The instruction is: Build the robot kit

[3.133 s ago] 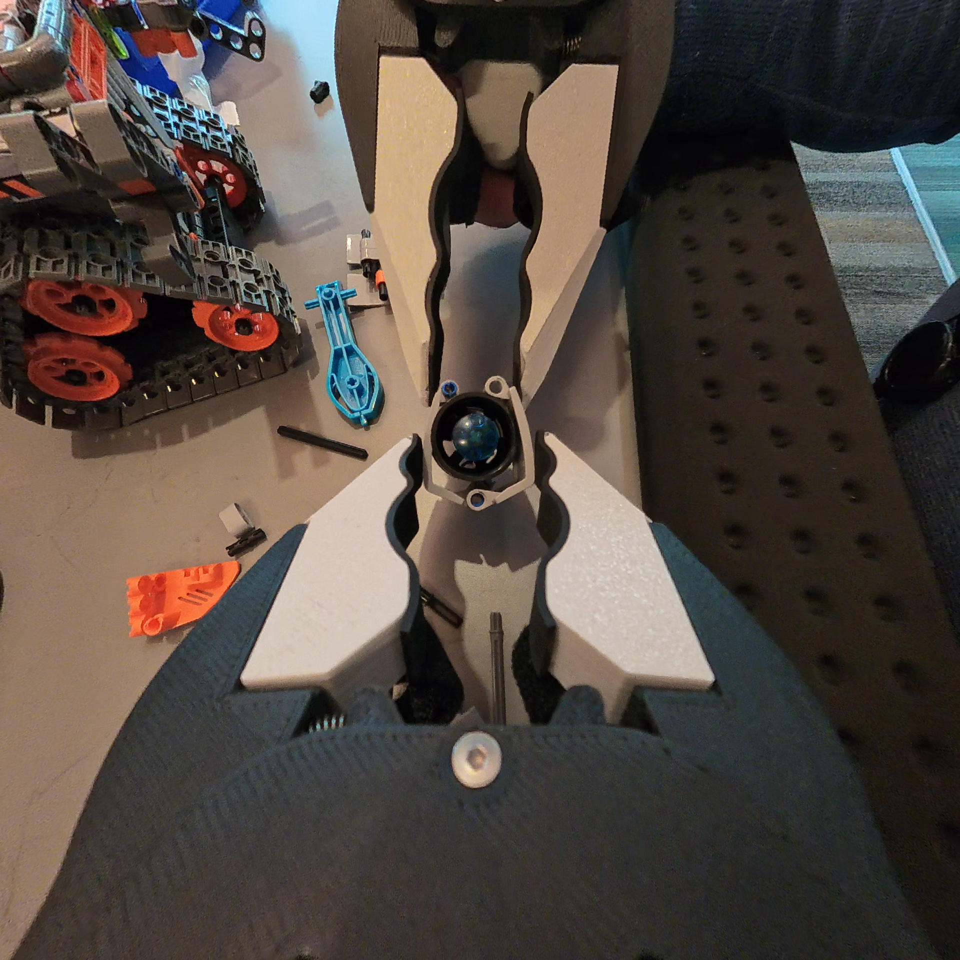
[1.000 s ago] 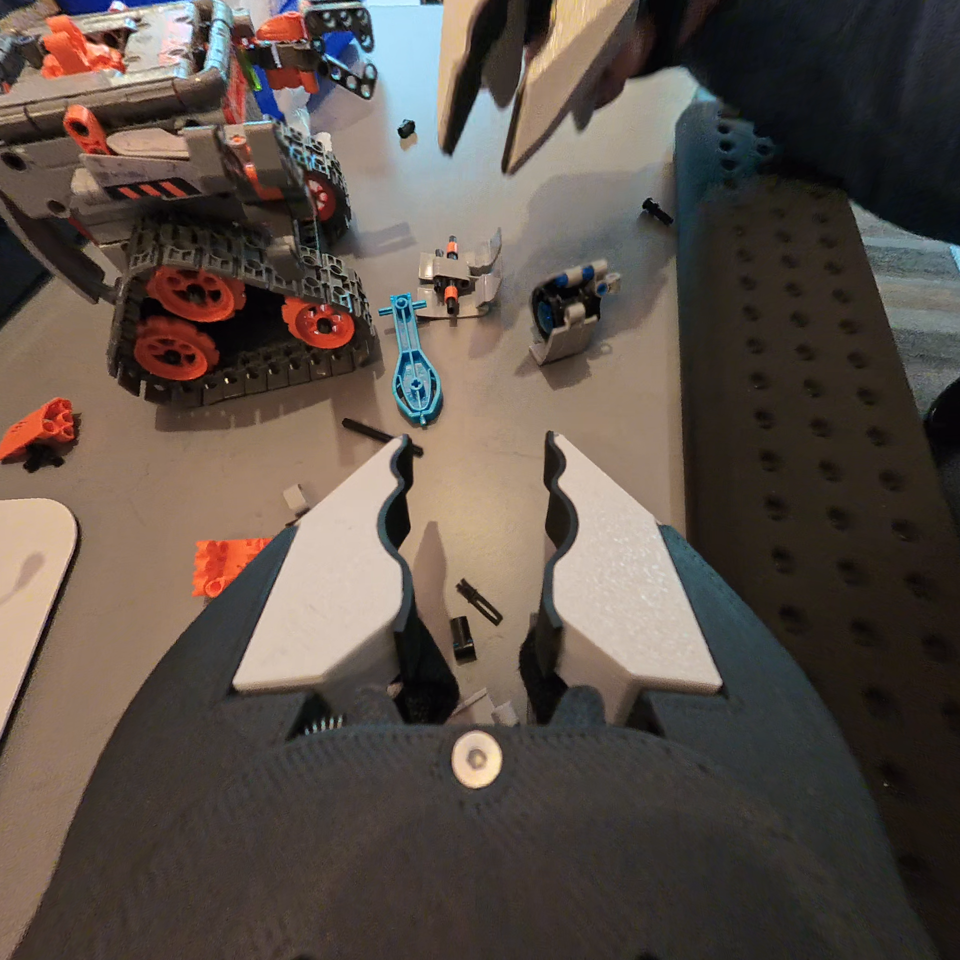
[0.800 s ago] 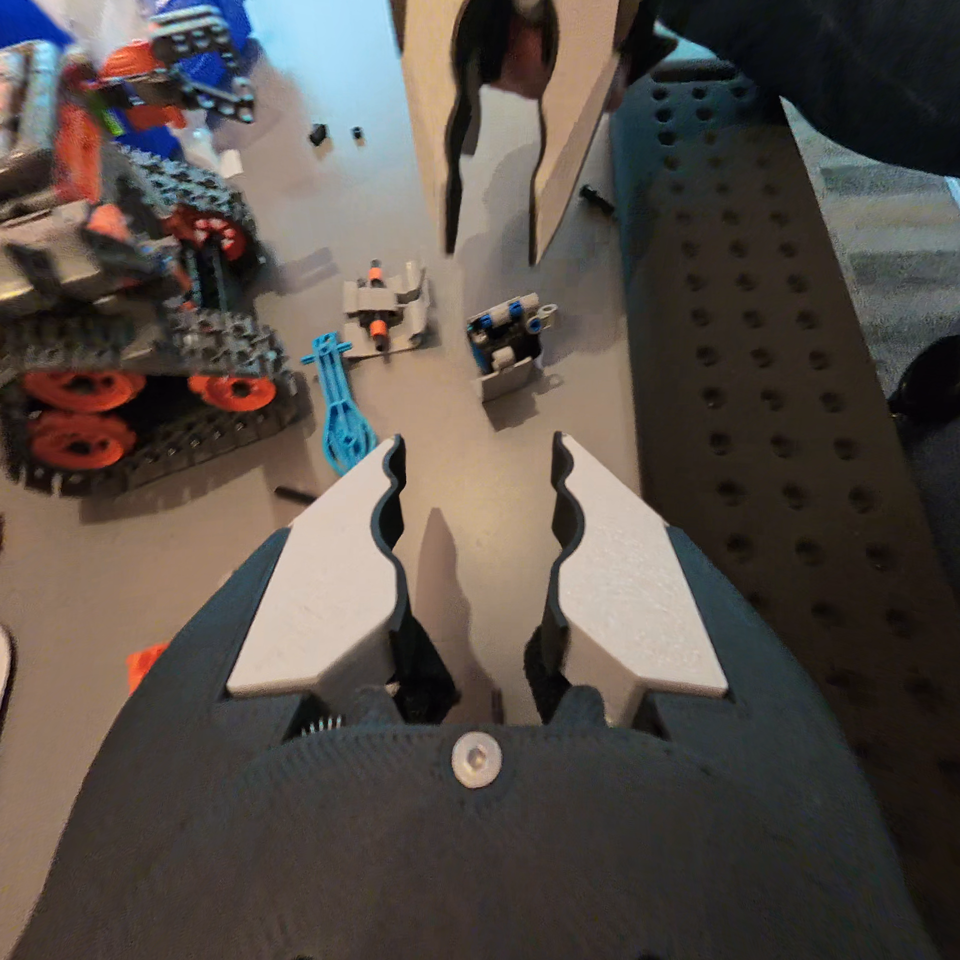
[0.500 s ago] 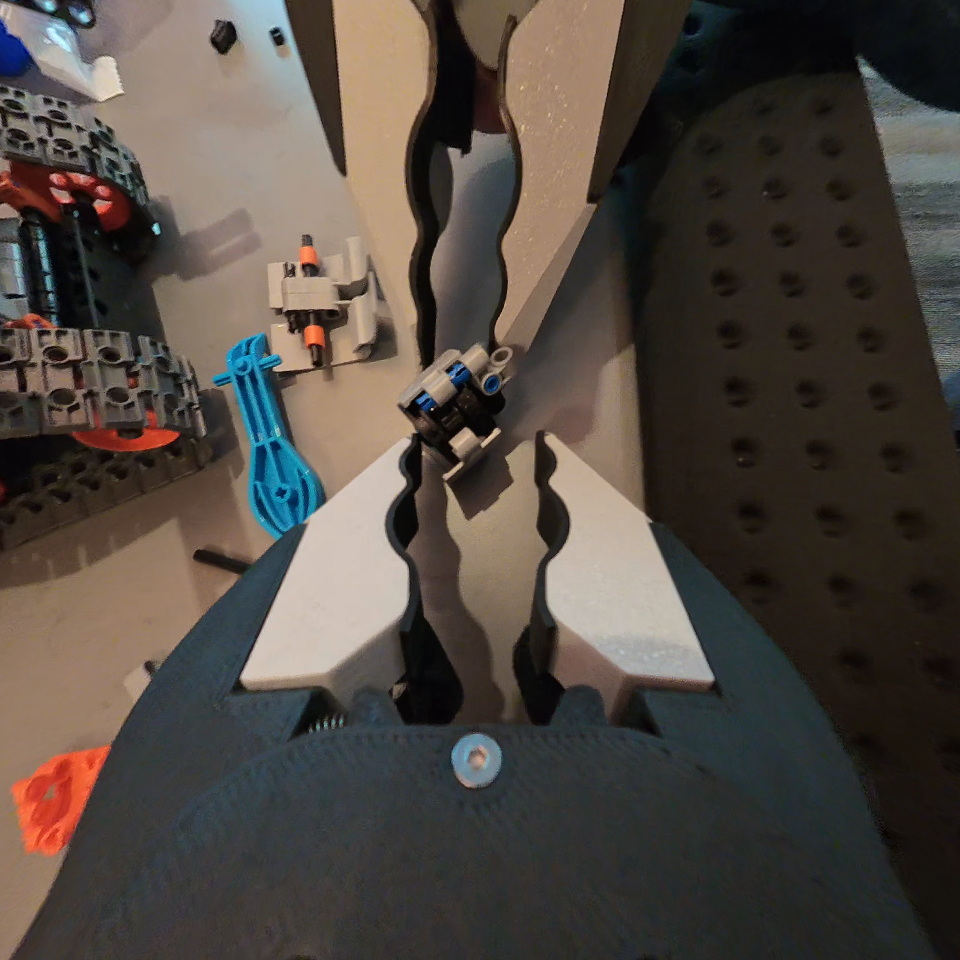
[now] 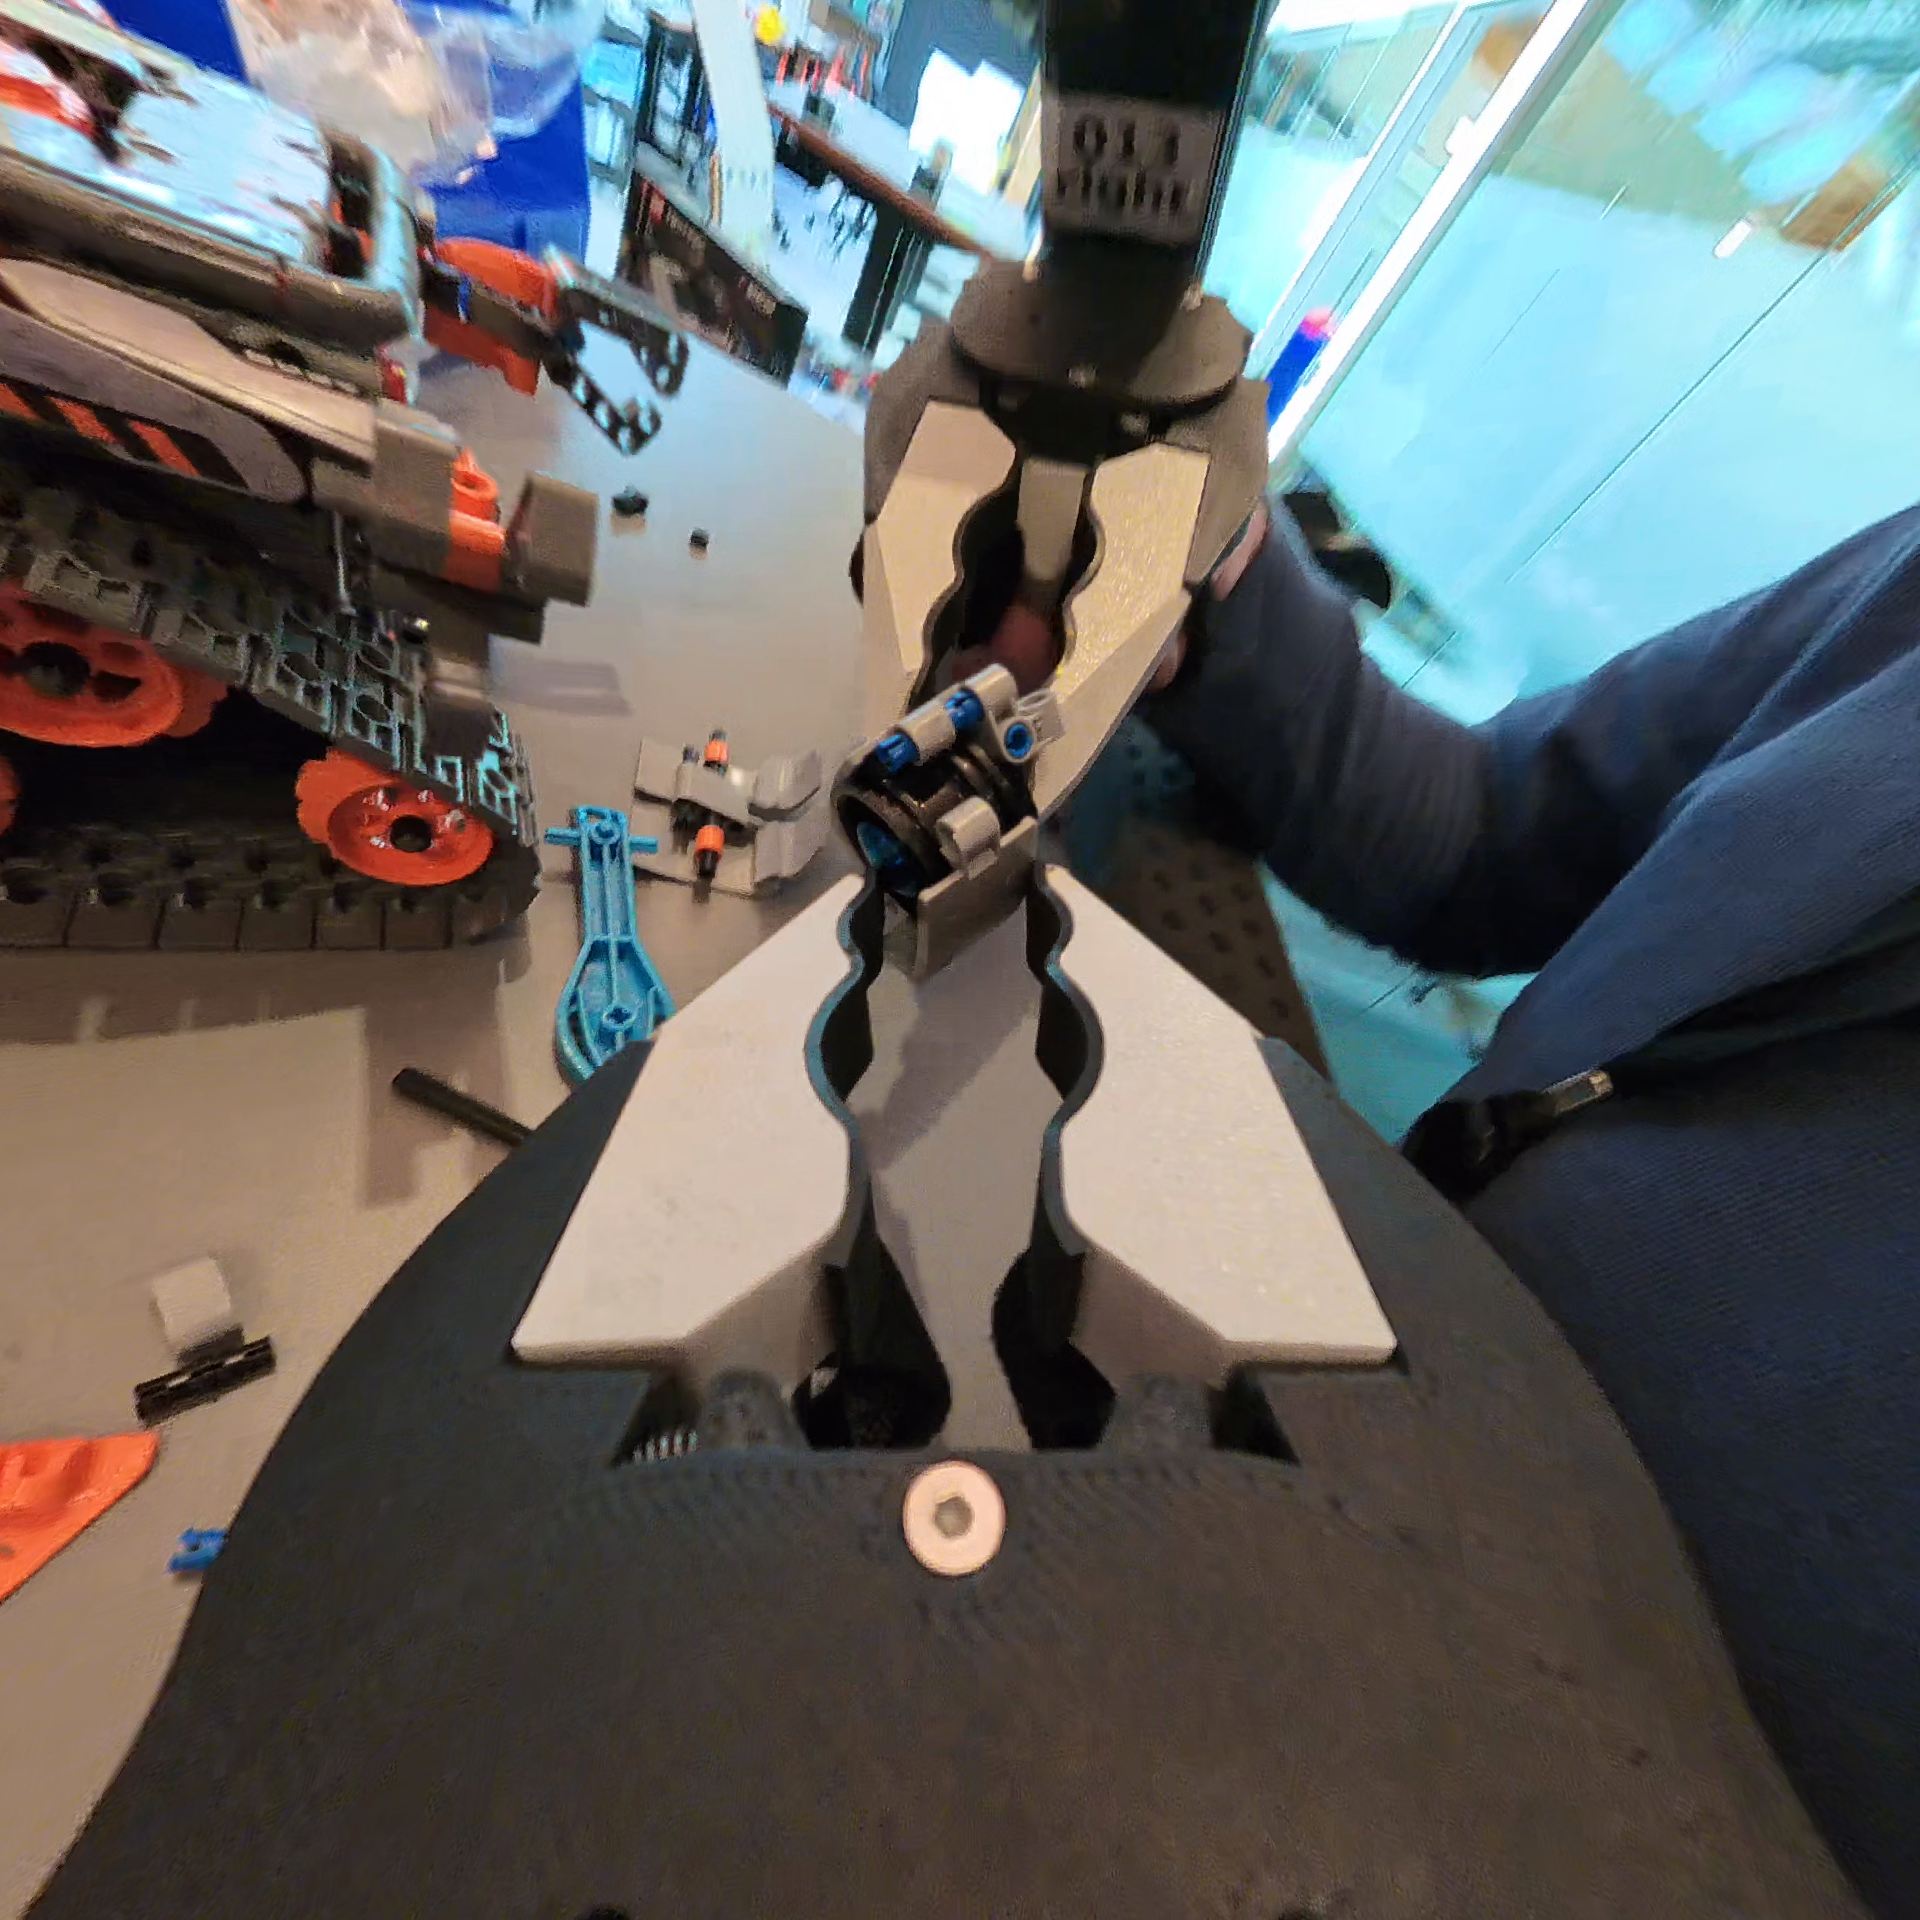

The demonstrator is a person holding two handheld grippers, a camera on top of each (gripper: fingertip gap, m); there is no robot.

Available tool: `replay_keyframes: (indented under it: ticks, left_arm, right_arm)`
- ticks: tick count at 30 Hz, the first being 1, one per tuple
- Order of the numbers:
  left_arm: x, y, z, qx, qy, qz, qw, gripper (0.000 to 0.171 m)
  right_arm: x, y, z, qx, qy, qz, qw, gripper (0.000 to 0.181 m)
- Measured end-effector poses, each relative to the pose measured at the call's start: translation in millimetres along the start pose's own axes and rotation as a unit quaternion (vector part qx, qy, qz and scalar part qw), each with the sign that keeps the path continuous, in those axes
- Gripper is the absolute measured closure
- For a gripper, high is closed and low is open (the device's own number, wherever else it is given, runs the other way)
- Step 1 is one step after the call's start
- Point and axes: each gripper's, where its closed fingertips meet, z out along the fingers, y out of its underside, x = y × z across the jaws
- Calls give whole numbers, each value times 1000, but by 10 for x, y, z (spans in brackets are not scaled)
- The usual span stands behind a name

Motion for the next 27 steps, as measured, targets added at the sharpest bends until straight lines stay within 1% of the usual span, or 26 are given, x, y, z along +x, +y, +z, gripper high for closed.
replay_keyframes:
  ticks: [2,3,6,7,10,13,18,20,22,23,25,27]
  left_arm:
    - [41,-122,-67,41,29,-28,998,148]
    - [54,-169,-95,57,39,-37,997,148]
    - [109,-282,-164,95,69,-56,991,150]
    - [119,-311,-188,106,77,-61,989,151]
    - [120,-371,-244,130,92,-80,984,151]
    - [103,-400,-280,141,96,-90,981,151]
    - [74,-416,-300,147,88,-94,981,151]
    - [103,-435,-319,151,101,-100,978,152]
    - [96,-425,-308,149,100,-101,979,152]
    - [113,-438,-315,152,107,-104,977,152]
    - [100,-455,-326,157,101,-101,977,152]
    - [107,-456,-321,155,101,-99,978,152]
  right_arm:
    - [-26,-111,-27,26,-1,-6,1000,159]
    - [-21,-167,-39,39,6,-13,999,154]
    - [-63,-304,-52,71,32,-59,995,147]
    - [-78,-328,-42,71,43,-78,994,144]
    - [-125,-428,-18,88,60,-107,989,151]
    - [-119,-477,-2,103,64,-104,987,152]
    - [-87,-503,7,121,52,-63,989,153]
    - [-113,-525,-1,141,24,-38,989,153]
    - [-96,-511,-29,147,1,-15,989,157]
    - [-81,-513,-49,153,-4,-7,988,163]
    - [-56,-527,-77,160,-3,-2,987,168]
    - [-63,-533,-66,156,9,-15,988,168]
